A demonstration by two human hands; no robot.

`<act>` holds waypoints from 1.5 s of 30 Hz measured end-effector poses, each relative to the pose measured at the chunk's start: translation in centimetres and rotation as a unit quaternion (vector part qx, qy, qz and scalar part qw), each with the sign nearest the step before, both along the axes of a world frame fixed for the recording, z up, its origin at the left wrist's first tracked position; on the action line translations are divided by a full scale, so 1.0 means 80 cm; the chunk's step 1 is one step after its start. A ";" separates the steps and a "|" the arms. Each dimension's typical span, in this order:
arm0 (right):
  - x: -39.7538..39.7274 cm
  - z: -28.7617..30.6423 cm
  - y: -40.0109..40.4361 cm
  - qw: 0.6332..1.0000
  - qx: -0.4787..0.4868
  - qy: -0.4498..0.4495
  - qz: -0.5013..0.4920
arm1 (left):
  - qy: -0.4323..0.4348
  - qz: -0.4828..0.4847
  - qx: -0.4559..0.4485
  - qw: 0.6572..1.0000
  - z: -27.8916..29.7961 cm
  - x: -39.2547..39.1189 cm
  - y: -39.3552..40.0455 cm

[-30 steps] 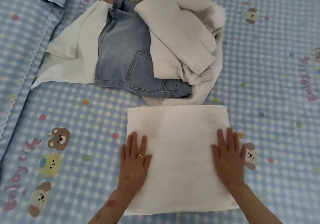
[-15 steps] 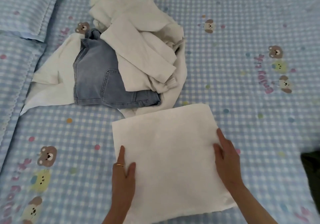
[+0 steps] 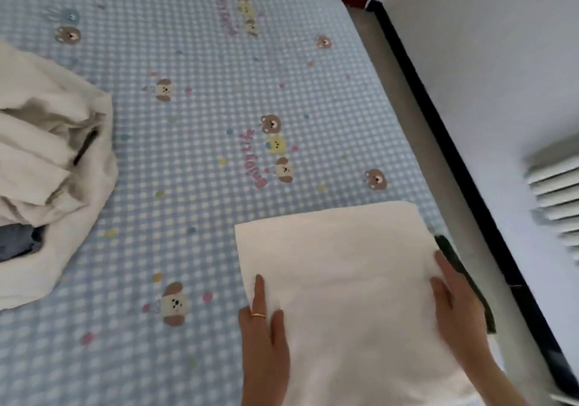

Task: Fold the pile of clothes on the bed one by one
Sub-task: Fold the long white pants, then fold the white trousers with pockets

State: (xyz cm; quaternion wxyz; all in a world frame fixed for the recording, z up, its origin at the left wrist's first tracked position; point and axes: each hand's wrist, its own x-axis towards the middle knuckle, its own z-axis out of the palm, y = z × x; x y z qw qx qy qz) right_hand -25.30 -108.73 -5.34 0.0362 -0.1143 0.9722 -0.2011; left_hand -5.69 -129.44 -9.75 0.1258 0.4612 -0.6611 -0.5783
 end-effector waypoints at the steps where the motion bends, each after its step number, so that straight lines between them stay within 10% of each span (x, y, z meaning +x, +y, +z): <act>1: -0.023 0.002 0.025 1.000 0.004 0.003 -0.006 | 0.008 -0.008 0.004 1.000 0.000 -0.024 0.022; 10: -0.154 -0.084 0.152 0.995 0.069 -0.058 -0.035 | -0.075 -0.144 -0.009 0.987 -0.071 -0.138 0.136; 15: -0.135 -0.138 0.120 0.975 0.221 -0.033 0.003 | -0.149 -0.326 -0.283 0.890 -0.101 -0.132 0.136; 31: -0.103 -0.144 0.038 0.987 0.131 -0.073 -0.061 | -0.182 -0.531 -0.327 0.760 -0.136 -0.108 0.081; 36: 0.028 -0.132 -0.109 0.993 0.065 -0.101 0.020 | -0.285 -0.438 -0.144 0.840 -0.119 0.054 -0.047; 39: 0.119 -0.133 -0.225 0.974 0.005 -0.194 0.117 | -0.312 -0.211 -0.144 0.915 -0.120 0.181 -0.137; 45: 0.265 -0.106 -0.464 0.906 -0.056 -0.293 0.301 | -0.304 0.099 -0.069 0.945 -0.068 0.341 -0.304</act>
